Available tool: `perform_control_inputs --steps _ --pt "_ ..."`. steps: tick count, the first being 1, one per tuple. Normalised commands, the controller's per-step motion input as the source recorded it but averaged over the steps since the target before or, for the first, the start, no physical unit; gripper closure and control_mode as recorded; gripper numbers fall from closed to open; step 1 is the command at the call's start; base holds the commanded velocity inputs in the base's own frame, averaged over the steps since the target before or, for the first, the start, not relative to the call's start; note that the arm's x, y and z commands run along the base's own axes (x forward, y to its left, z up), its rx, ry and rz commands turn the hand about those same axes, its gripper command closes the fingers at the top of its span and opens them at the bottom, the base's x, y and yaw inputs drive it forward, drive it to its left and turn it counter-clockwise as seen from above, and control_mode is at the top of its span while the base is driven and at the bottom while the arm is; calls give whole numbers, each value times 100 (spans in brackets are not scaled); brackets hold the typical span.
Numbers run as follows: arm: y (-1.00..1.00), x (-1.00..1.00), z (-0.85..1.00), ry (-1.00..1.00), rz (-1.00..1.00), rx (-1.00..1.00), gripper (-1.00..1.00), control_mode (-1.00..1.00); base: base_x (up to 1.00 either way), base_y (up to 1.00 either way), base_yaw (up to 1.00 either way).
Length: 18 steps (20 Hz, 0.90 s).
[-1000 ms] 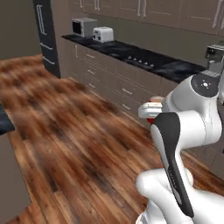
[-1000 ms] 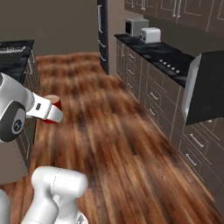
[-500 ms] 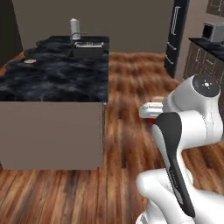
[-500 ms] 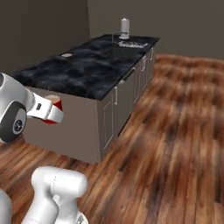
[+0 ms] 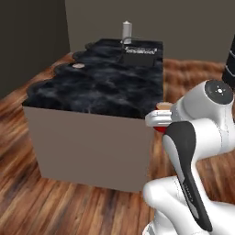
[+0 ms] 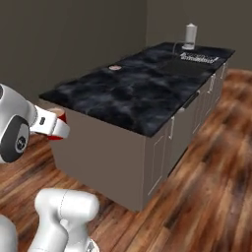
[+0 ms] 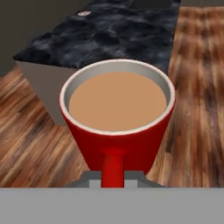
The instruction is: Pick the cup of tea, navigate to the dining table, and place it on the saucer.
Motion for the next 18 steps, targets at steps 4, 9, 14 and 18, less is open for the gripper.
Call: perform_control_inputs --steps 4,9,14,18 --pt "0 0 0 0 0 0 100 100 100 79 0" --pt "0 0 0 0 0 0 100 100 100 98 0" --pt "0 0 0 0 0 0 100 100 100 100 -1" --pt "0 0 0 0 0 0 100 100 100 100 -5"
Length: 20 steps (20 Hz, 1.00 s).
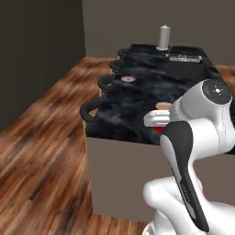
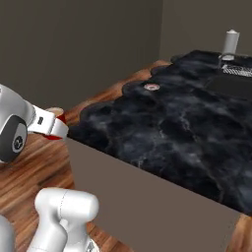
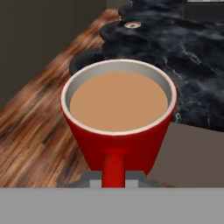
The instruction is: Pick the cup of tea, navigate to the dining table, and place it on the saucer.
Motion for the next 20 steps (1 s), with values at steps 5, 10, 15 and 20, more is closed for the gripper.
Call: perform_control_inputs --steps 5,10,15,20 --pt "0 0 0 0 0 0 100 100 100 100 -12" --pt "0 0 0 0 0 0 100 100 100 100 -24" --pt "0 0 0 0 0 0 100 100 100 100 -43" --pt "0 0 0 0 0 0 100 100 100 100 -51"
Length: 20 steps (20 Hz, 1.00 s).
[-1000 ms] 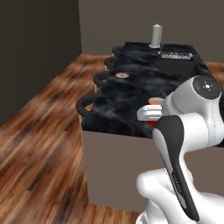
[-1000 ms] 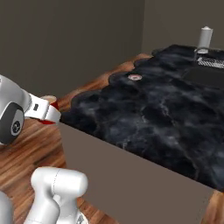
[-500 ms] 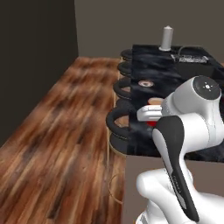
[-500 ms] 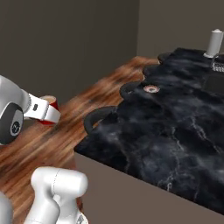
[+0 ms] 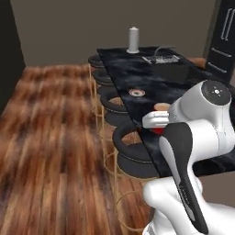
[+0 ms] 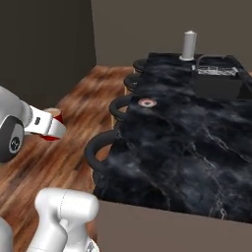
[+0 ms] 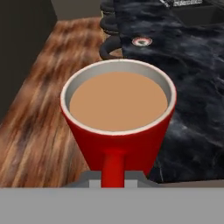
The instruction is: Pick the cup of tea, navigate to the dining table, and place it on the saucer.
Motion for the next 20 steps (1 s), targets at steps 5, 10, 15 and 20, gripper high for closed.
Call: perform_control_inputs --steps 5,10,15,20 --pt "0 0 0 0 0 0 100 100 100 99 -53" --pt "0 0 0 0 0 0 100 100 98 100 -53" --pt "0 0 0 0 0 0 100 100 43 100 -46" --pt "0 0 0 0 0 0 100 100 6 100 -40"
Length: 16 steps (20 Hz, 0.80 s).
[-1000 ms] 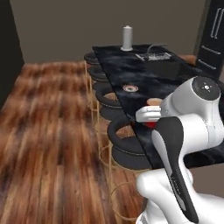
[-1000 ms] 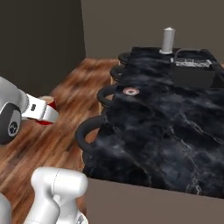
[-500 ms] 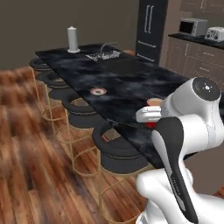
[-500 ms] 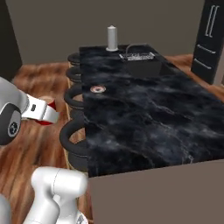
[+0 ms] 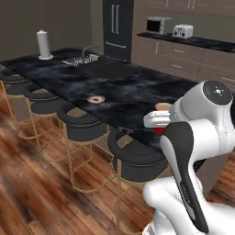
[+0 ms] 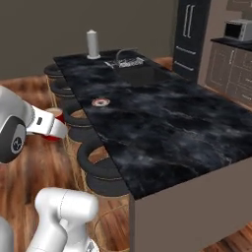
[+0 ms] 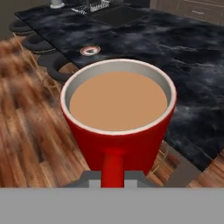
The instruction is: Pick the cup of tea, navigate to the dining table, and place it on the saucer.
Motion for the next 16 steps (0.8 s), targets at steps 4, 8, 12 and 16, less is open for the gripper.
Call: perform_control_inputs --steps 4,8,12,16 --pt "0 0 0 0 0 0 100 100 8 100 -41" --pt "0 0 0 0 0 0 100 100 0 100 -41" --pt "0 0 0 0 0 0 100 100 46 100 -42" --pt "0 0 0 0 0 0 100 100 73 100 -41"
